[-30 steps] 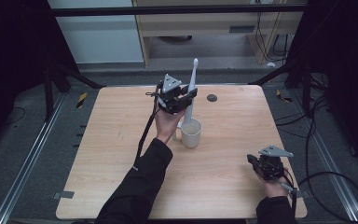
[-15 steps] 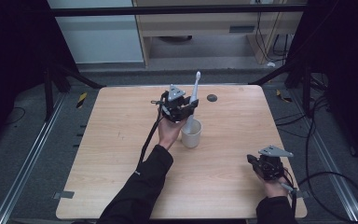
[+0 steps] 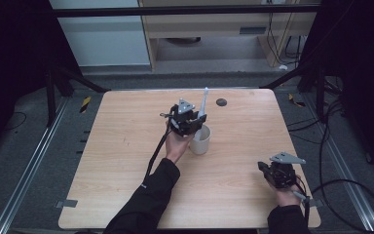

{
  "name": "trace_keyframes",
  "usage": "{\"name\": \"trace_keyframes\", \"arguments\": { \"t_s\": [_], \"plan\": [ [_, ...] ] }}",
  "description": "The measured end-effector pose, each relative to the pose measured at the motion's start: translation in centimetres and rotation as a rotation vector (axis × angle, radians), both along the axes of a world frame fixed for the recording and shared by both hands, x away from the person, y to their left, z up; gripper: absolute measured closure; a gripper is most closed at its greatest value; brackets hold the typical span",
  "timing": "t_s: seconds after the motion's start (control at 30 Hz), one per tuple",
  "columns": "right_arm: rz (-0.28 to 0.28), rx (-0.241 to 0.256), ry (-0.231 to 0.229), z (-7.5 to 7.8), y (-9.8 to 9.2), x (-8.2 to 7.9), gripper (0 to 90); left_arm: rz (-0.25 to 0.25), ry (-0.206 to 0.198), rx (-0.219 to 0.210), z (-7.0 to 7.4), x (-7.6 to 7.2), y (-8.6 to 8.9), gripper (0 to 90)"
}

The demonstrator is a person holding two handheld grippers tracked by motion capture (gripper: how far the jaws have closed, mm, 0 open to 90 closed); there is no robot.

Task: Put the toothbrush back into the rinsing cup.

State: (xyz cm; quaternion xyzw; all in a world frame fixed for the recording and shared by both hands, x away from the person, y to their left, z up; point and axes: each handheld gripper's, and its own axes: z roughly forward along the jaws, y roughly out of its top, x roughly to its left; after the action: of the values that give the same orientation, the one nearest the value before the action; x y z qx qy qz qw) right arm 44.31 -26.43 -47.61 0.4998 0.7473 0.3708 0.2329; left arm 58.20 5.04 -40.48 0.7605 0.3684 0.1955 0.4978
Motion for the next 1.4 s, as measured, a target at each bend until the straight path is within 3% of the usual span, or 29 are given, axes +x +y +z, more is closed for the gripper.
{"name": "trace_keyframes", "arguments": {
  "t_s": [0.4, 0.6, 0.7, 0.93, 1.2, 1.27, 1.4],
  "plan": [
    [0.002, -0.009, -0.004, 0.0, 0.0, 0.0, 90.0, -0.003, 0.046, 0.04, -1.4, 0.3, -0.5, 66.4],
    [0.0, -0.009, -0.006, 0.0, 0.1, 0.0, 90.0, -0.014, 0.05, 0.038, -1.5, 0.3, -0.5, 65.7],
    [0.003, -0.01, -0.008, 0.0, 0.0, 0.0, 90.0, -0.016, 0.046, 0.029, -1.3, 0.2, -0.4, 58.8],
    [-0.001, -0.007, -0.006, 0.0, 0.0, -0.1, 88.9, -0.024, 0.031, 0.037, -0.5, -0.8, 0.2, 51.7],
    [-0.016, -0.013, -0.021, 0.0, -0.1, -0.2, 85.3, -0.018, 0.009, 0.061, 0.5, -3.4, 3.5, 42.6],
    [-0.02, -0.018, -0.027, 0.0, -0.3, -0.2, 83.9, 0.006, 0.001, 0.087, 0.5, -4.3, 5.1, 39.9],
    [-0.03, -0.018, -0.032, 0.0, -0.3, -0.4, 84.0, 0.028, 0.004, 0.1, 0.5, -5.4, 7.2, 37.0]
  ]
}}
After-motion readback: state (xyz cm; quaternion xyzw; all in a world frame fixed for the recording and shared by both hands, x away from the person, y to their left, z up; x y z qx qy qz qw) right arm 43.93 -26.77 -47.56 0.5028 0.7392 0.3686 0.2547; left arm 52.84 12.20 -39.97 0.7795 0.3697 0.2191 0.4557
